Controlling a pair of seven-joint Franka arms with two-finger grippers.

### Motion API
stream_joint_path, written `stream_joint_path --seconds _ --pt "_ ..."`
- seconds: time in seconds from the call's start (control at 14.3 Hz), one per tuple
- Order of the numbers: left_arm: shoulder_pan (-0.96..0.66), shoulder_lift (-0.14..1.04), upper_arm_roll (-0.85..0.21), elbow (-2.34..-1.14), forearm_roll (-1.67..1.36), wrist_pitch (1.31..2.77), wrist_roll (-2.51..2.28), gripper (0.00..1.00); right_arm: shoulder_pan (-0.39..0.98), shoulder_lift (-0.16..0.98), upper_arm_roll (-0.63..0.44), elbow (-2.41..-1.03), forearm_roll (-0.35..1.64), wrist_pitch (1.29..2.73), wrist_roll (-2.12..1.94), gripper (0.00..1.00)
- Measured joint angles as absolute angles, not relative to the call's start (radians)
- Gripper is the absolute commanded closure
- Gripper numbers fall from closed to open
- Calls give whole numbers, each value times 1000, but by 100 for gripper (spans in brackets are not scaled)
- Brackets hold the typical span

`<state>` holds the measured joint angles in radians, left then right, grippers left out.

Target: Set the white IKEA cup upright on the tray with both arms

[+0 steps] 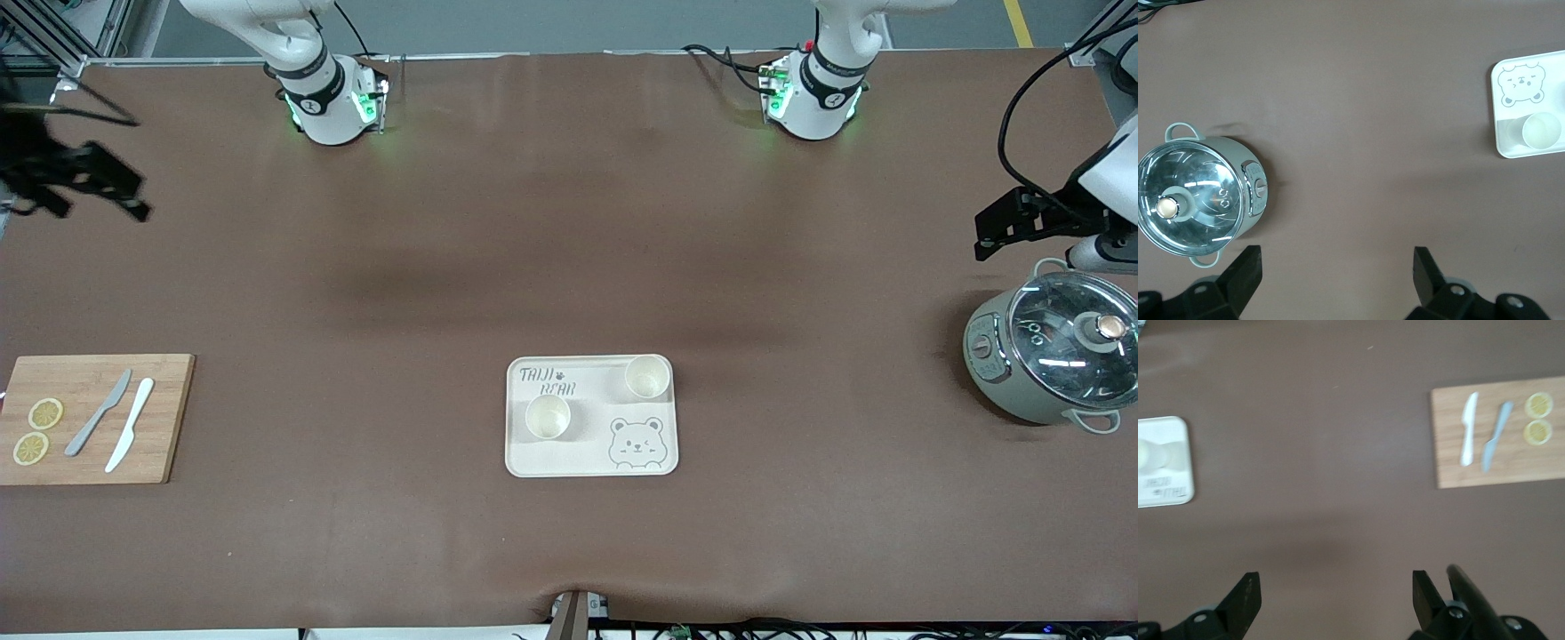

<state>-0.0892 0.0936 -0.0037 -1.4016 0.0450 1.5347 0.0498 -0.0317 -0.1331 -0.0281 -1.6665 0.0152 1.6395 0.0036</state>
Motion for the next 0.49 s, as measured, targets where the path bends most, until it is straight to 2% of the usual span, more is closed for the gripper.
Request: stream_joint_path --seconds 0.14,0.49 --pt "-89 94 -4 -1402 45 1532 50 0 -122 -123 -31 -1682 16 1656 -92 0" --pt "-89 94 -4 -1402 45 1521 50 0 -129 -103 -7 -1689 17 1669 -94 0"
